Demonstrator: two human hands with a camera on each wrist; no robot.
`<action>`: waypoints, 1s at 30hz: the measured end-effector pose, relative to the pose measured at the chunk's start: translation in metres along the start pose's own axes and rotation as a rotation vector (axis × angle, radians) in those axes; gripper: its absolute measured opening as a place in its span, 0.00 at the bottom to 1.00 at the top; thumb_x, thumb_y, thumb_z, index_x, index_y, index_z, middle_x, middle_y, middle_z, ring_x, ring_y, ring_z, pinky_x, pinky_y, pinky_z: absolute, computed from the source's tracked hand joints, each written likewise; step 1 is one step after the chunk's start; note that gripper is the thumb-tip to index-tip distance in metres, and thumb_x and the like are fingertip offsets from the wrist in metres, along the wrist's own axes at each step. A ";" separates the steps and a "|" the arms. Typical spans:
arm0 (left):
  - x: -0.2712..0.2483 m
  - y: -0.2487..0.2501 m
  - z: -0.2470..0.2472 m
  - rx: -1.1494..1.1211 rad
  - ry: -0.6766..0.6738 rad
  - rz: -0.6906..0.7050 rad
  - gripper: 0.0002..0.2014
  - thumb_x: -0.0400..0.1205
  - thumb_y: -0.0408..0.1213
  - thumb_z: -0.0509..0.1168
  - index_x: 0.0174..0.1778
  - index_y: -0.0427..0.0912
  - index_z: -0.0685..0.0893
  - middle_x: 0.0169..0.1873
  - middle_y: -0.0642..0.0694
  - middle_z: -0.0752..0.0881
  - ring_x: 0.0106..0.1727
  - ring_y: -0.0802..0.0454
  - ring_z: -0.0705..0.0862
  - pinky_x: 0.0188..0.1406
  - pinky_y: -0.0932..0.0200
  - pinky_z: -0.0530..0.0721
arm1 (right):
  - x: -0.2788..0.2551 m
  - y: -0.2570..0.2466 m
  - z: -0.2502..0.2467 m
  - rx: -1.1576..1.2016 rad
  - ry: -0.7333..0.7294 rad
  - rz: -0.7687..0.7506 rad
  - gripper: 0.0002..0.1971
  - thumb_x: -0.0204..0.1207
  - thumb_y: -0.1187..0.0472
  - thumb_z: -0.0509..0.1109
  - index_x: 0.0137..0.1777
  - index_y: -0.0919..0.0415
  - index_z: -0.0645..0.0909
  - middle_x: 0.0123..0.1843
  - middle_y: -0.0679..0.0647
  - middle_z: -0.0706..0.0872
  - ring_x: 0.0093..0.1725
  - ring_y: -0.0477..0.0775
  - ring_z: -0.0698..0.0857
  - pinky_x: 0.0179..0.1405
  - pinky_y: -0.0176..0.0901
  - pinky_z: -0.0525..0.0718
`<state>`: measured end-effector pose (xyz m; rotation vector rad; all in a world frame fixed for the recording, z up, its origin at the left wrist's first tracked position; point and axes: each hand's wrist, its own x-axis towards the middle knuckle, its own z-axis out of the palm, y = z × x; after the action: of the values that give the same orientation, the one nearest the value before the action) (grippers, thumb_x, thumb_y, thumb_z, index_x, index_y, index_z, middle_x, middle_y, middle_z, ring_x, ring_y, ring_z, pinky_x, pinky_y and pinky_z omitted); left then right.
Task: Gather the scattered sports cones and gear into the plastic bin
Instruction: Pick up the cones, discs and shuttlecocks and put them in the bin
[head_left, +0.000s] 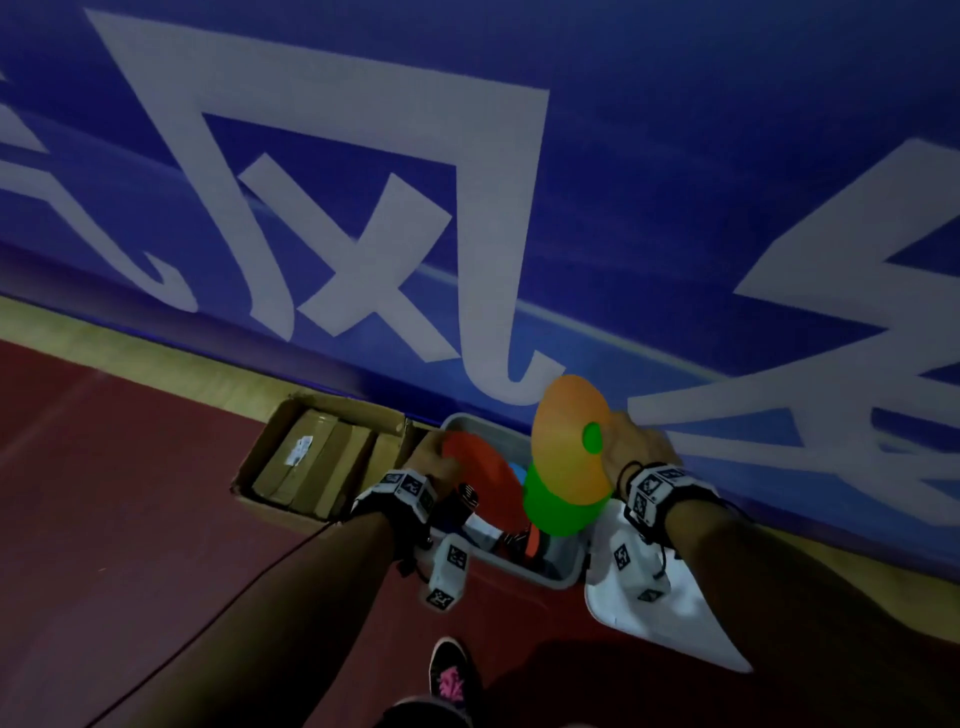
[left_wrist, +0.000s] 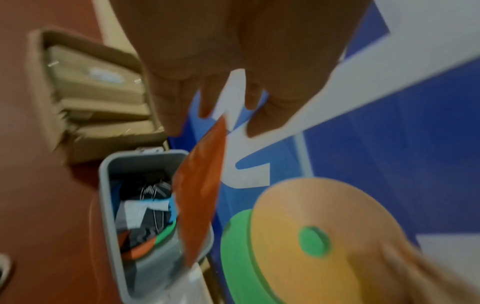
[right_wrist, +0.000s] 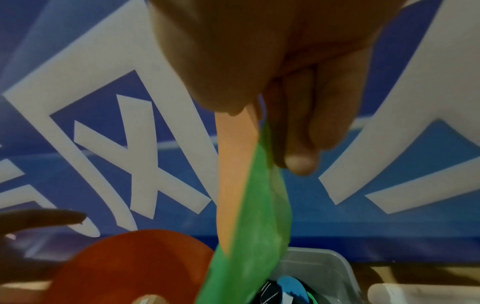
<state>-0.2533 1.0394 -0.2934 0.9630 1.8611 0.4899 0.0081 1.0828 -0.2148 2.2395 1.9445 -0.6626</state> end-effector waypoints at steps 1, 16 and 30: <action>0.011 -0.001 -0.002 0.001 0.012 -0.014 0.25 0.70 0.53 0.62 0.63 0.50 0.81 0.50 0.45 0.87 0.48 0.44 0.86 0.47 0.57 0.81 | 0.008 -0.006 0.002 -0.006 -0.021 0.005 0.22 0.86 0.43 0.48 0.74 0.53 0.65 0.63 0.66 0.81 0.58 0.68 0.80 0.59 0.59 0.81; -0.120 -0.058 -0.090 -0.698 0.506 -0.330 0.19 0.84 0.32 0.62 0.68 0.56 0.69 0.50 0.40 0.83 0.39 0.42 0.83 0.36 0.53 0.81 | 0.020 -0.154 0.042 0.279 -0.425 -0.385 0.33 0.75 0.41 0.71 0.79 0.44 0.66 0.58 0.63 0.87 0.38 0.62 0.88 0.32 0.48 0.86; -0.529 -0.268 -0.043 -1.278 1.468 -0.542 0.24 0.85 0.27 0.61 0.76 0.46 0.67 0.65 0.34 0.81 0.61 0.37 0.85 0.54 0.44 0.79 | -0.459 -0.265 0.201 0.023 -1.236 -1.094 0.17 0.78 0.50 0.70 0.64 0.51 0.76 0.41 0.56 0.85 0.30 0.54 0.81 0.33 0.42 0.80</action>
<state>-0.2744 0.4610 -0.1566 -1.0455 2.0793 1.9875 -0.3393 0.6379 -0.1645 0.1854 2.0488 -1.5721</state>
